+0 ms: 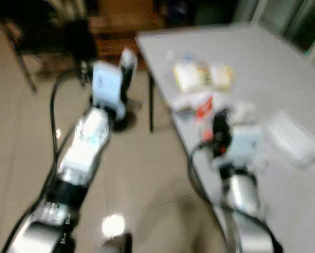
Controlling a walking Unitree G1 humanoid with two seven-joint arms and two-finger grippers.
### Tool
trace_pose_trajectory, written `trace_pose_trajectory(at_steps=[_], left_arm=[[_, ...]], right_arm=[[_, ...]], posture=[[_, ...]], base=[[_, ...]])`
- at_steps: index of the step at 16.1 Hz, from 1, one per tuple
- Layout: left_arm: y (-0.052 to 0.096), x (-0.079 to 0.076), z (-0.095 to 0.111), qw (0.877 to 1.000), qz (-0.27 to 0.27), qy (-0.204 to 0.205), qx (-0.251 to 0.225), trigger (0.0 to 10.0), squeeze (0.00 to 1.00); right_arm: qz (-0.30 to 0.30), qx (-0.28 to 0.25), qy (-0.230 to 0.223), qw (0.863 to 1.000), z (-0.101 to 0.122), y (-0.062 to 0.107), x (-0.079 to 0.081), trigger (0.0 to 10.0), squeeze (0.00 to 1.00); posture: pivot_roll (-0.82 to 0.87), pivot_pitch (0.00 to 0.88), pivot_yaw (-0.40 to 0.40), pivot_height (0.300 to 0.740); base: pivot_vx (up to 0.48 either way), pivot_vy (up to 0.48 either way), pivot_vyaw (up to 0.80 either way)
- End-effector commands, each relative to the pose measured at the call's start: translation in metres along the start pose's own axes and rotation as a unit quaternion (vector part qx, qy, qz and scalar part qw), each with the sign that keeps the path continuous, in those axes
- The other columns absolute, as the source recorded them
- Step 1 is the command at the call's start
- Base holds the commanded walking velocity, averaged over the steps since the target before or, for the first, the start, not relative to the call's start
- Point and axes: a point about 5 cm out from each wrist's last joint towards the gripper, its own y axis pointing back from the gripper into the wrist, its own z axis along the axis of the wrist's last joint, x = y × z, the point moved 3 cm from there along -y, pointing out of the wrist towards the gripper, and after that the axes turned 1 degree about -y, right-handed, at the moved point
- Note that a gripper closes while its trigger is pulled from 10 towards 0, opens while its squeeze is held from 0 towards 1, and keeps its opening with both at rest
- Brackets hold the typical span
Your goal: Picking trash to rubbish bin
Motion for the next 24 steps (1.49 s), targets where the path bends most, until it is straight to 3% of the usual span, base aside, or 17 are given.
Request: trace_pose_trajectory(at_steps=[1,2,3,7,9,13,18,24], left_arm=[[0.002,-0.002,-0.007,1.0,0.002,0.005,0.015,3.8,0.0],[0.006,-0.002,-0.016,0.999,0.002,0.002,0.032,5.9,0.0],[0.009,-0.002,-0.025,0.999,0.002,0.004,0.048,10.0,0.0],[0.022,-0.005,-0.051,0.995,-0.003,0.024,0.097,10.0,0.0],[0.037,-0.001,-0.065,0.993,-0.006,0.027,0.118,10.0,0.0],[0.051,0.001,-0.077,0.991,-0.021,0.034,0.131,10.0,0.0],[0.043,-0.012,-0.063,0.991,-0.058,0.054,0.106,10.0,0.0],[0.04,-0.016,-0.058,0.991,-0.067,0.07,0.097,10.0,0.0]], right_arm=[[-0.006,0.002,0.007,1.0,0.001,0.002,-0.004,10.0,0.0],[-0.008,0.003,0.006,1.0,0.0,0.002,-0.005,10.0,0.0],[-0.011,0.004,0.005,1.0,-0.001,0.003,-0.006,10.0,0.0],[-0.022,0.01,0.007,1.0,-0.004,0.007,-0.01,10.0,0.0],[-0.029,0.014,0.008,0.999,-0.005,0.011,-0.013,10.0,0.0],[-0.04,0.026,0.011,0.999,-0.01,0.016,-0.019,10.0,0.0],[-0.042,0.021,0.005,0.999,-0.009,0.016,-0.019,10.0,0.0],[-0.036,0.023,0.008,0.999,-0.009,0.015,-0.016,10.0,0.0]], posture=[[0.15,0.106,-0.044,0.74],[0.15,0.106,-0.044,0.74],[0.15,0.105,-0.044,0.74],[0.15,0.098,-0.04,0.74],[0.15,0.091,-0.041,0.74],[0.15,0.086,-0.048,0.74],[0.15,0.081,-0.055,0.74],[0.15,0.08,-0.06,0.74]], base=[[0.0,0.0,0.8],[0.0,0.0,0.8],[0.0,0.0,0.8],[0.0,0.0,0.8],[0.0,0.0,0.56],[0.0,0.0,0.0],[0.0,0.0,0.0],[0.309,0.0,0.0]])
